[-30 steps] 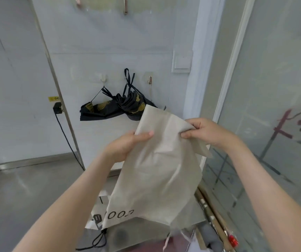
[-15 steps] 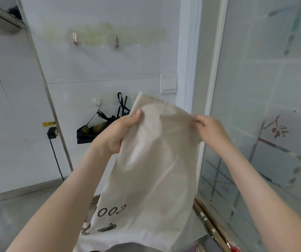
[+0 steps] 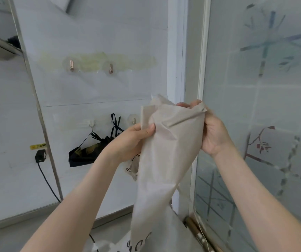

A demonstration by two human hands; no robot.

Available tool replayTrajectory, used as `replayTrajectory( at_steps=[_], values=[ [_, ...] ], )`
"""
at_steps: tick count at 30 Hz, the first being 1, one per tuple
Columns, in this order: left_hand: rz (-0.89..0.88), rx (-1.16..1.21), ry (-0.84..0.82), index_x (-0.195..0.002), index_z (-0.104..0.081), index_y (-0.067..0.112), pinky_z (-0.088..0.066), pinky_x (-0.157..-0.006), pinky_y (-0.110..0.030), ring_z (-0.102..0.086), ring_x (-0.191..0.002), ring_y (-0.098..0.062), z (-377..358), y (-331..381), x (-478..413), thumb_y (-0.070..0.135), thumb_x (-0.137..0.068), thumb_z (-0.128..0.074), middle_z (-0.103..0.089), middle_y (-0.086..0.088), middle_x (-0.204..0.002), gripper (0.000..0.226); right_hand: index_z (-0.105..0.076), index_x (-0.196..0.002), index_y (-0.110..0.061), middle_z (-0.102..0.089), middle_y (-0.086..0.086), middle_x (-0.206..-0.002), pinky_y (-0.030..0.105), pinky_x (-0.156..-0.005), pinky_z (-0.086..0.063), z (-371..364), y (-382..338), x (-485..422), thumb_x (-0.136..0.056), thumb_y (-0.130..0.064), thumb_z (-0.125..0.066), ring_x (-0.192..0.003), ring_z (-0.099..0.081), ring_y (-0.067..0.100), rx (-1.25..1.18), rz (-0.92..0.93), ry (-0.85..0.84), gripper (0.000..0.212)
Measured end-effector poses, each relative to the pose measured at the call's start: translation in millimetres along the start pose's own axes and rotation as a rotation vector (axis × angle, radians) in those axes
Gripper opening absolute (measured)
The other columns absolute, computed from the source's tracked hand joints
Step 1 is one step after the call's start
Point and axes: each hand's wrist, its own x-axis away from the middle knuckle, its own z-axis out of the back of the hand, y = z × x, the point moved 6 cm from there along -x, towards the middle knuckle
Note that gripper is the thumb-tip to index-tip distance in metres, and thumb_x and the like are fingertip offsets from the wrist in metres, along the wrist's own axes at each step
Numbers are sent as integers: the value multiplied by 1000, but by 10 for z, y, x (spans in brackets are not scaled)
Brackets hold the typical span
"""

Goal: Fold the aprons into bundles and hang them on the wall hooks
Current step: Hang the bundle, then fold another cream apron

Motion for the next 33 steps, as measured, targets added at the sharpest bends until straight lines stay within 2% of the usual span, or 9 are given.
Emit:
replayTrajectory(
  at_steps=[3,7,12,16,21,23,26,30,33],
  values=[
    [-22,38,-54,-94,-75,15,-55,-85,-31,-68,-94,-19,-65,-13,6,22,-87,-61,-72,-4,-100,17,-59,-65,-20,-70,3,-103,29,-86,-51,-79,37,-21,-69,-22,-70,-94,-65,21,-11,-25,-52,12],
    [-92,-61,14,-122,-61,4,-46,-99,-44,-60,-114,-31,-50,36,-23,26,-91,-57,-63,-15,-124,38,-61,-64,-17,-72,5,-96,26,-77,-56,-53,142,-37,-78,-13,-50,-87,-68,22,-55,-106,61,19],
    [-181,-269,280,-85,-67,19,-53,-67,-28,-67,-70,-7,49,181,59,27,-98,-52,-71,8,-76,21,-73,-66,-20,-72,0,-81,25,-77,-52,97,116,19,-80,-12,-43,-78,-68,14,62,-79,188,34],
    [-213,-271,328,-82,-66,20,-51,-79,-31,-66,-74,-8,71,243,60,24,-99,-50,-70,10,-75,25,-70,-92,-20,-63,-1,-106,30,-85,-40,106,62,21,-68,-8,-47,-98,-57,19,149,-41,18,36],
    [-163,-163,424,-90,-67,16,-51,-88,-39,-66,-82,-16,142,149,-97,24,-98,-52,-70,2,-84,19,-54,-127,-34,-49,-4,-124,24,-73,-50,134,23,45,-77,-20,-63,-103,-53,10,199,-47,-107,53],
    [-136,-136,419,-87,-67,16,-51,-87,-39,-66,-80,-16,118,53,-156,22,-97,-54,-70,2,-81,17,-57,-125,-29,-60,-7,-118,25,-74,-50,269,118,58,-80,-22,-74,-99,-58,8,401,-95,-15,48],
    [-82,-94,378,-90,-66,14,-52,-86,-41,-67,-81,-19,86,-101,-212,21,-95,-58,-71,-1,-83,12,-61,-110,-21,-71,-11,-92,22,-72,-50,467,199,85,-87,-5,-62,-84,-64,5,631,-114,141,28],
    [-34,-68,184,-102,-66,9,-55,-68,-28,-69,-83,-18,3,-248,-247,18,-95,-57,-73,-2,-89,14,-61,-109,-33,-62,-7,-102,19,-78,-51,656,129,157,-88,-2,-62,-91,-59,3,788,-68,161,37],
    [-36,-58,79,-105,-65,10,-54,-70,-25,-70,-86,-17,-75,-266,-273,11,-95,-56,-74,-3,-93,14,-64,-104,-40,-58,-1,-107,21,-93,-44,701,87,168,-86,-11,-67,-96,-54,3,924,-76,146,34]
  ],
)
